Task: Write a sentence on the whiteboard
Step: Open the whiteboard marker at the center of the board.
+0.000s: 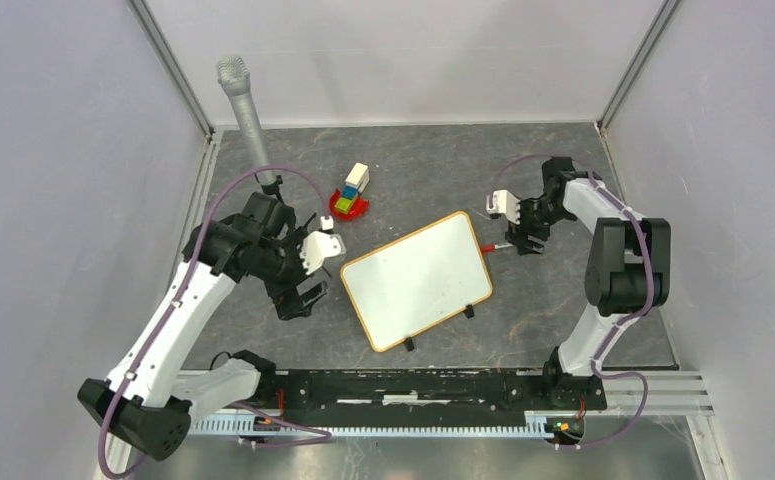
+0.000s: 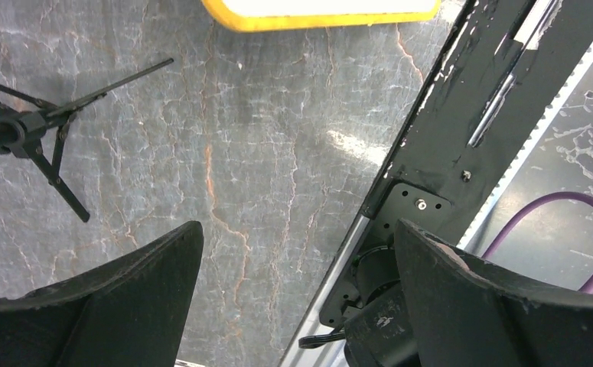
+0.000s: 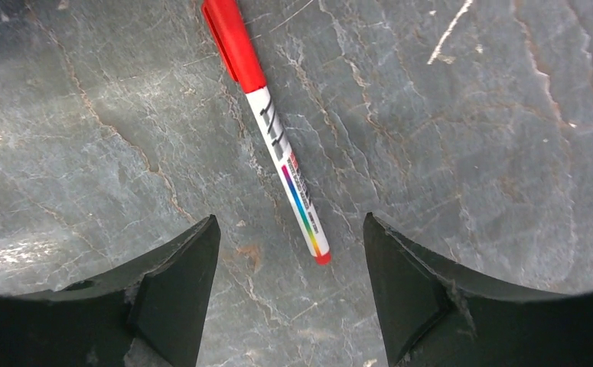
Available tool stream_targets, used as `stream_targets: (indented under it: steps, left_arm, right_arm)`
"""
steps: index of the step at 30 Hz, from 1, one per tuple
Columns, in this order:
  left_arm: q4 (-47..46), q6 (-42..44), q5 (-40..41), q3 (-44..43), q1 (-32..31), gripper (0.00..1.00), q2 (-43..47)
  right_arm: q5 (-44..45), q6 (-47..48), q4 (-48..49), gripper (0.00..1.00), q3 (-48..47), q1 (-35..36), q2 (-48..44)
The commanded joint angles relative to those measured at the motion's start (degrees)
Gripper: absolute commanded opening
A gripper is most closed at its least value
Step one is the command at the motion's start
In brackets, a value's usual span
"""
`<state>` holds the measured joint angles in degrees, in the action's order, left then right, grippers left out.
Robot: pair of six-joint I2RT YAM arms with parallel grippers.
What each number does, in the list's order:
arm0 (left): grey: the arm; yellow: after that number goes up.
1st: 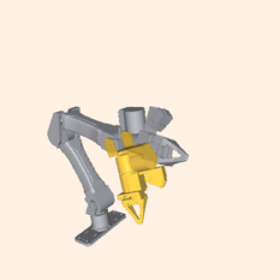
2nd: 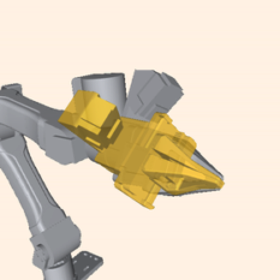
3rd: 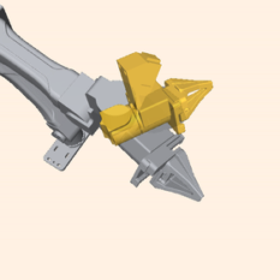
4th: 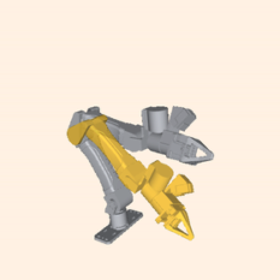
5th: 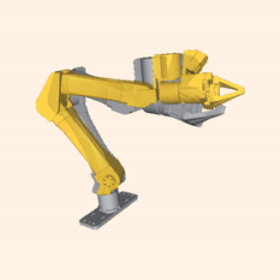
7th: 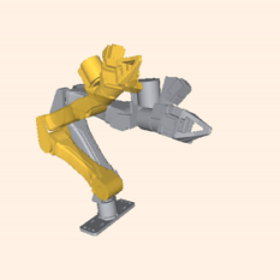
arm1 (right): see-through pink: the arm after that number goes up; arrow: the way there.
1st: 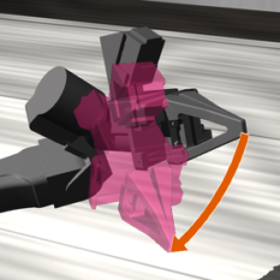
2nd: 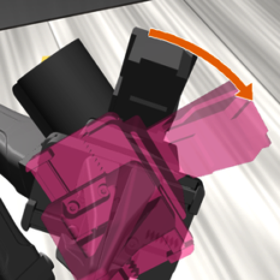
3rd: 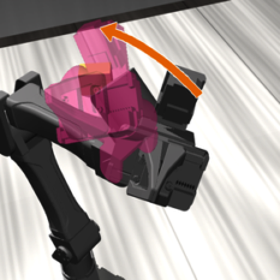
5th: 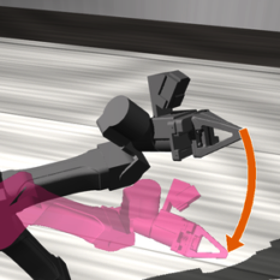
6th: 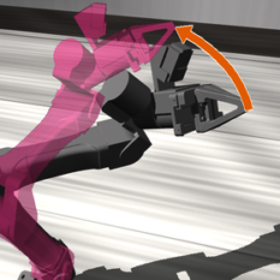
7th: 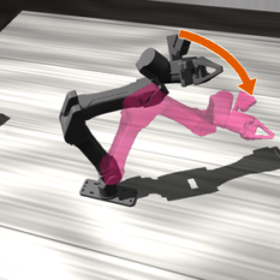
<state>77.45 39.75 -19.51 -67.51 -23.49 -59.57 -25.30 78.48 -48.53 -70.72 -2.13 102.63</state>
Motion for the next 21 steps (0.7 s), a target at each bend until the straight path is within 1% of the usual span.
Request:
stream_targets:
  steps: [1, 4, 7, 9, 11, 13, 18, 21]
  left_arm:
    - [-2.2, -3.1, 1.2, -3.6, -2.4, 1.00, -2.4]
    - [-3.9, -3.9, 1.1, -4.5, -3.6, 1.00, -3.1]
    - [-4.9, -4.7, -0.7, -6.1, -4.6, 1.00, -4.1]
    - [-4.8, -5.2, -0.7, -7.4, -6.1, 1.00, -5.6]
    - [-4.8, -5.2, -0.1, -8.8, -7.8, 1.00, -6.5]
    - [-4.9, -5.1, 0.0, -10.5, -8.6, 1.00, -7.1]
    - [-5.1, -4.8, -1.7, -15.7, -9.0, 1.00, -9.3]
    - [-5.1, -5.2, -2.9, -19.5, -9.0, 1.00, -11.2]
  right_arm:
    - [1.1, 4.7, 1.7, 0.74, 0.8, 0.4, 1.9]
    - [2.4, 5.6, 3.1, 0.69, 2.7, 0.8, 2.8]
    - [3.9, 6.0, 3.4, 0.60, 4.1, 1.1, 4.2]
    - [4.3, 6.2, 3.4, 0.51, 5.2, 1.2, 4.6]
    - [4.7, 5.9, 4.2, 0.39, 6.8, 1.1, 4.1]
    - [5.4, 4.7, 5.9, 0.24, 8.4, 1.1, 2.8]
    - [6.8, 1.6, 7.9, 0.01, 9.9, 0.8, -0.8]
    - [5.2, -1.5, 6.5, 0.00, 6.6, -1.3, -2.6]
